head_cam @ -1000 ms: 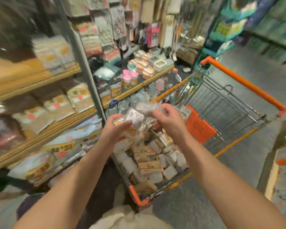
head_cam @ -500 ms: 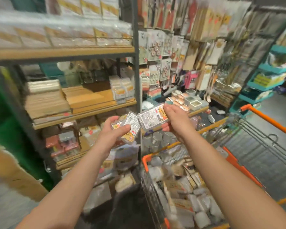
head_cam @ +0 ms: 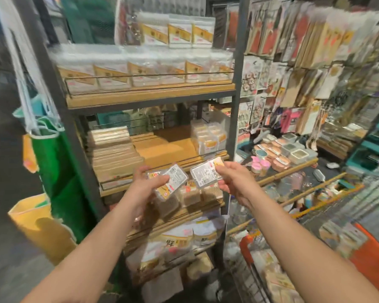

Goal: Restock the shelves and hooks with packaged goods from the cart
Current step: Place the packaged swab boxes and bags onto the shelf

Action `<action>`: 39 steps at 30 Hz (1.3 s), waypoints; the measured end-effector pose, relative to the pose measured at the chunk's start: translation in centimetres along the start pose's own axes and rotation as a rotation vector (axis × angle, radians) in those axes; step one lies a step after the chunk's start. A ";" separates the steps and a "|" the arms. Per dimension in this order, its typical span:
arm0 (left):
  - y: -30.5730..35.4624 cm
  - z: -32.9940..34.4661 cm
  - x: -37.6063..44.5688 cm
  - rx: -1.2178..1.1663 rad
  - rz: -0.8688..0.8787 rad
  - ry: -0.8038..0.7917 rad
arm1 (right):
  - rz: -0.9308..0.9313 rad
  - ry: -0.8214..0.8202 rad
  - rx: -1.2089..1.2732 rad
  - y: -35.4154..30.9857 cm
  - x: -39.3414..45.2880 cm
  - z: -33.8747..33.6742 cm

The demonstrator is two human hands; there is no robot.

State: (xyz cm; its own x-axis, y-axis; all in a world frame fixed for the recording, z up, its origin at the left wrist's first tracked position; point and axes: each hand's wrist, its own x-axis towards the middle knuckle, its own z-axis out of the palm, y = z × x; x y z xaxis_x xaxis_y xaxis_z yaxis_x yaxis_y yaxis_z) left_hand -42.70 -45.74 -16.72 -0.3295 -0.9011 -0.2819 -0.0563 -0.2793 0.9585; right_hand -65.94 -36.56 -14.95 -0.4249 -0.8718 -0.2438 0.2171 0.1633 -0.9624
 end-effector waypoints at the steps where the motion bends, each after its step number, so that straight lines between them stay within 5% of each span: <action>1: 0.1 -0.3 0.6 -0.020 -0.007 0.007 | -0.001 0.011 -0.013 -0.2 0.6 -0.2; 13: 6.3 0.0 9.2 0.186 0.177 0.023 | -0.288 -0.047 -0.691 -9.3 12.3 0.4; 23: 10.2 0.6 14.2 0.645 0.110 0.176 | -0.371 -0.558 -1.218 -11.7 22.9 5.2; 30: 9.8 1.7 16.3 0.787 0.076 0.090 | -0.387 -0.772 -1.514 -9.4 25.9 5.9; 39: 9.1 3.2 18.4 0.942 0.087 -0.063 | -0.522 -0.832 -1.693 -7.8 26.1 4.4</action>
State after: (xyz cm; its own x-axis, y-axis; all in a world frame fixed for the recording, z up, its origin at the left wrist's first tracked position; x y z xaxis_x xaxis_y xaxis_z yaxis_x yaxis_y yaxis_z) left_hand -52.27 -63.78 -13.03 -0.4172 -0.8788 -0.2316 -0.7577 0.1957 0.6225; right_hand -74.82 -62.58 -13.29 0.4039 -0.8556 -0.3238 -0.9148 -0.3798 -0.1376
